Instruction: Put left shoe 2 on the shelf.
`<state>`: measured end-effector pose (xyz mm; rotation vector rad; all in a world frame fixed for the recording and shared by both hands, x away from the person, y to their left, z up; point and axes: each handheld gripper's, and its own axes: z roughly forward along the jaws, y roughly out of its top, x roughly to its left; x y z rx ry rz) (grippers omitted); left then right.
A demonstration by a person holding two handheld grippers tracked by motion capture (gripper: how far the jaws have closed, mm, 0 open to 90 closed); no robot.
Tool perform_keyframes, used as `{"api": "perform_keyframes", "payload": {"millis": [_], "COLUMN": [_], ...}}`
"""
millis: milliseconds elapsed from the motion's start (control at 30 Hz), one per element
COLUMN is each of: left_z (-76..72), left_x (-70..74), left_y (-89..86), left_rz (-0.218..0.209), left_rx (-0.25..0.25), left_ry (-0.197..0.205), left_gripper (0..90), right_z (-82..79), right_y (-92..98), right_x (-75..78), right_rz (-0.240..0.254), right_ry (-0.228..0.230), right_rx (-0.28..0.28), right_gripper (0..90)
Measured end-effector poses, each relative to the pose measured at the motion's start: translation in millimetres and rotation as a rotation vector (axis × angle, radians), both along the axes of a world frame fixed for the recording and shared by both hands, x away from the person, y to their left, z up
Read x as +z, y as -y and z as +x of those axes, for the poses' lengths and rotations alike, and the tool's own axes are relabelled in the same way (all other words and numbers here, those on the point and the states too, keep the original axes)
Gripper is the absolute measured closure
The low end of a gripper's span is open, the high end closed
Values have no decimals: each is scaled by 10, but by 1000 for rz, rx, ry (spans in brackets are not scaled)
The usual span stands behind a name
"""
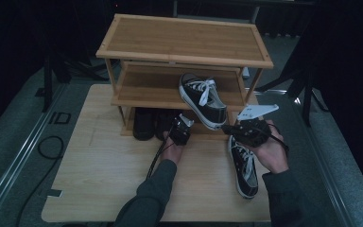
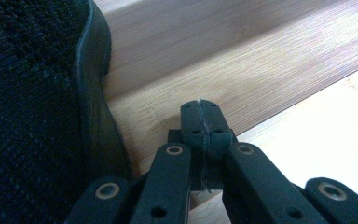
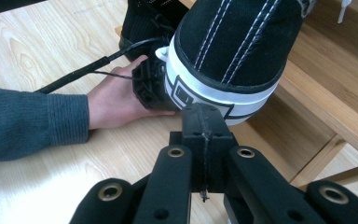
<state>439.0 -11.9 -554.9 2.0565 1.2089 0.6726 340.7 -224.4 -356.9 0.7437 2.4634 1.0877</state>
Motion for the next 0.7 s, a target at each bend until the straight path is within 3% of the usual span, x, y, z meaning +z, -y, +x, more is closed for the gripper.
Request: {"api": "perform_keyframes", "payload": {"millis": [700], "left_z": [-11], "left_x": [-7], "left_y": [26], "left_rz": [-3], "left_rx": [17], "left_ry": [6], "left_gripper": [899], "right_z": [117], "right_y": [-246], "right_x": [-25], "right_rz": [9], "right_ry": [-2], "right_rx": [55], "right_gripper": [900]}}
